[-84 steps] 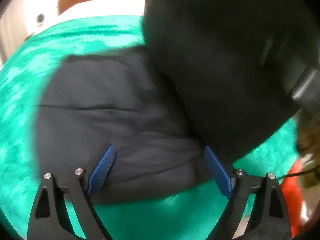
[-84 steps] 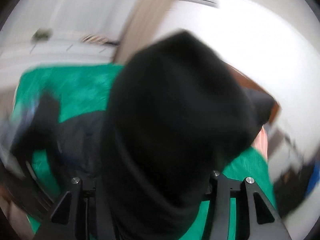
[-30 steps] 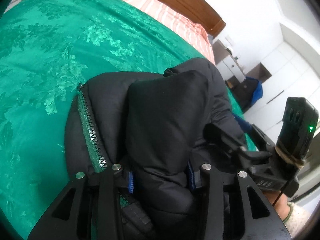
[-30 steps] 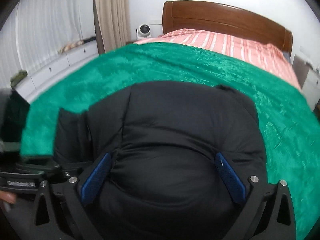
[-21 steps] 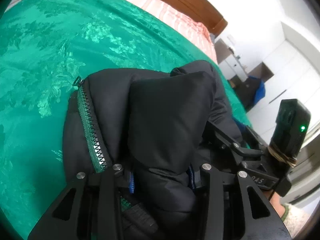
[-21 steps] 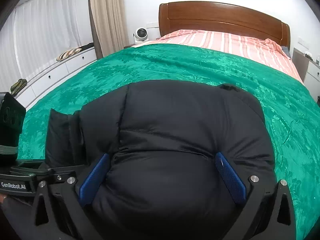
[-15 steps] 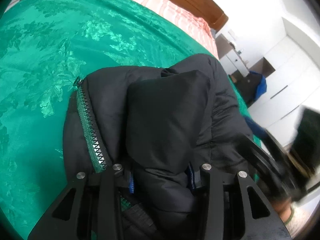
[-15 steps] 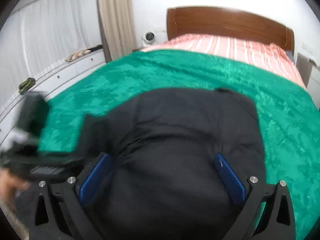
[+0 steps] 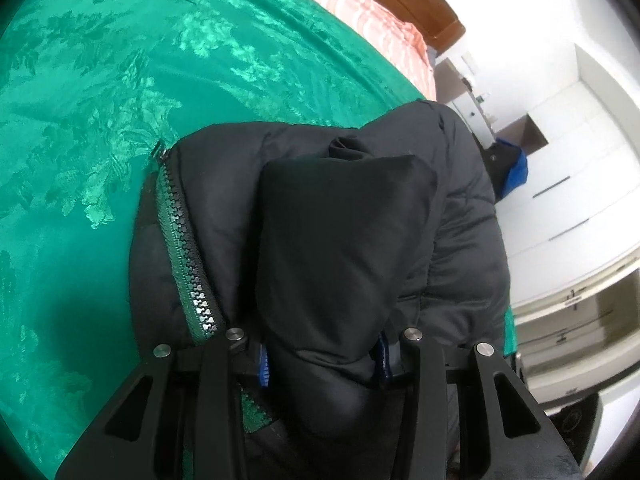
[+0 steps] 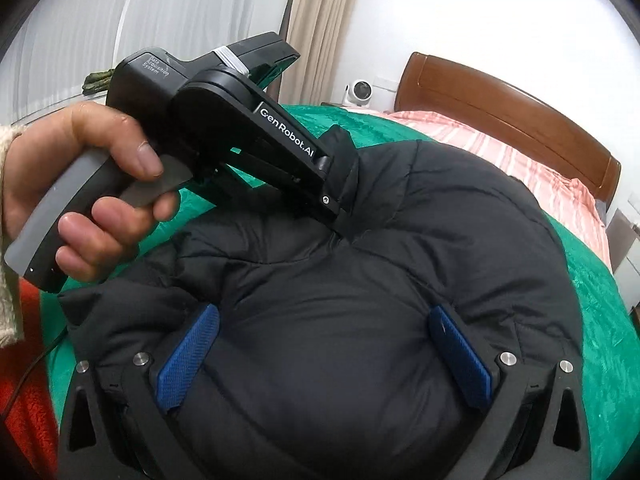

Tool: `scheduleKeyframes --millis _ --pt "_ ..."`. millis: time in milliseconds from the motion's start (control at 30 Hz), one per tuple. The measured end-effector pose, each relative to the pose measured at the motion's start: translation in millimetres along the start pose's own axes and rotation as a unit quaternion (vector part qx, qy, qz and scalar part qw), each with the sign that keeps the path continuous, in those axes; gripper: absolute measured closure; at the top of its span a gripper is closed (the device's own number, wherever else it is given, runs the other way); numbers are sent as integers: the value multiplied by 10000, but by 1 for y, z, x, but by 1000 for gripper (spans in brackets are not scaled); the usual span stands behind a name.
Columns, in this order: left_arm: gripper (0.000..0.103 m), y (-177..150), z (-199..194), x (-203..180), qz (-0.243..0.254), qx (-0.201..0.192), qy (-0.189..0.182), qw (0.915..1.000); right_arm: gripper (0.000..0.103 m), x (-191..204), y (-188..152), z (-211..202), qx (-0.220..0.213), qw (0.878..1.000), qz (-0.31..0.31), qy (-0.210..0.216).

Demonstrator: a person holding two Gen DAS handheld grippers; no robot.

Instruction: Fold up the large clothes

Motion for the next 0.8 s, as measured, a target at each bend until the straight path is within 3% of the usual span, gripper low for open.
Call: scheduleKeyframes --millis 333,467,533,600,700,800 --pt "62 -4 2 1 -13 -227 177 9996 0 -5 -4 10 -119 9999 42 51" --pt "58 -13 -13 -8 218 -613 329 9973 0 1 -3 7 -47 9999 -141 14" --pt "41 -19 -30 -18 385 -744 782 9934 0 2 0 3 26 9998 -203 -17" --pt "8 -25 -52 -34 694 -999 1297 9841 0 0 4 -4 108 9998 -186 -31" --pt "6 -33 -82 -57 1147 -1401 1838 9661 0 -6 14 -23 85 10000 5 3" --pt "6 -39 -98 -64 1222 -1464 2118 9585 0 -9 23 -53 -216 9997 62 42"
Point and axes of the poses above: each gripper's, at about its wrist camera, not at the fingertips, and z roughly the way its jaws point, x to its left, y to its top, the point moved 8 cm from there along z, roughly the way its jaws point
